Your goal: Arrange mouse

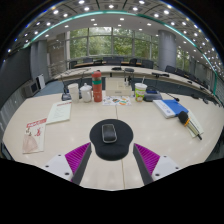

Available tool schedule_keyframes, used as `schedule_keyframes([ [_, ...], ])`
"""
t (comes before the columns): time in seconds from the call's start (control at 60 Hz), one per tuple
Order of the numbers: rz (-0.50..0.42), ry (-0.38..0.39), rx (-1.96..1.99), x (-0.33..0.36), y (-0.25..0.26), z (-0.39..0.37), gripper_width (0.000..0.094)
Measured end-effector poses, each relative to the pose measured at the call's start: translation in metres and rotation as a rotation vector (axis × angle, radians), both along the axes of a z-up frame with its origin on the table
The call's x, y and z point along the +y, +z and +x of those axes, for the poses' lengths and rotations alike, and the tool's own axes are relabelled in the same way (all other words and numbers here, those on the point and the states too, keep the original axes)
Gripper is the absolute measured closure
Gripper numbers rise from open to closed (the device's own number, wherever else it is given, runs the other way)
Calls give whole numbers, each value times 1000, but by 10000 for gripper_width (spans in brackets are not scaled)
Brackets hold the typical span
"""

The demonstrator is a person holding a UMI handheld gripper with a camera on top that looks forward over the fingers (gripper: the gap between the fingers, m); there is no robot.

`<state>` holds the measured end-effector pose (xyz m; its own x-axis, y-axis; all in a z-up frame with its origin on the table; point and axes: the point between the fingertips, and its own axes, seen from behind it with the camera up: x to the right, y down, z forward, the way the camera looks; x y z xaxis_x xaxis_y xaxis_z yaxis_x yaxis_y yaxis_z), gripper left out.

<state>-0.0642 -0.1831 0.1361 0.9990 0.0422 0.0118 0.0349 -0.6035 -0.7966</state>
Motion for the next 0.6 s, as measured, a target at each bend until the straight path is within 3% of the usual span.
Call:
schedule_keyframes([
  [0.367, 61, -24, -6, -165, 55, 22, 85],
  [0.6, 105, -40, -20, -223, 82, 36, 84],
])
